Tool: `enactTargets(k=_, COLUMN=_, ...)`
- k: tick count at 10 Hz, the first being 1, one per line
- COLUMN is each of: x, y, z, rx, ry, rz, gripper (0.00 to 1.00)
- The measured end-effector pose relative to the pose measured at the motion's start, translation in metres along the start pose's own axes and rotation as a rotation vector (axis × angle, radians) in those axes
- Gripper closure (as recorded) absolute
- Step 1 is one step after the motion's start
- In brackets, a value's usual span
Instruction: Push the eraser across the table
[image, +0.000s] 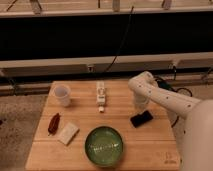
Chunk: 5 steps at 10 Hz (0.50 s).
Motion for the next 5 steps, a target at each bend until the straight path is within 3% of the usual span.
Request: enactTargets(k=5, x=0.0058, y=0.0053, z=0.0021, rx=0.001, ry=-0.006, rz=0.005, gripper=0.99)
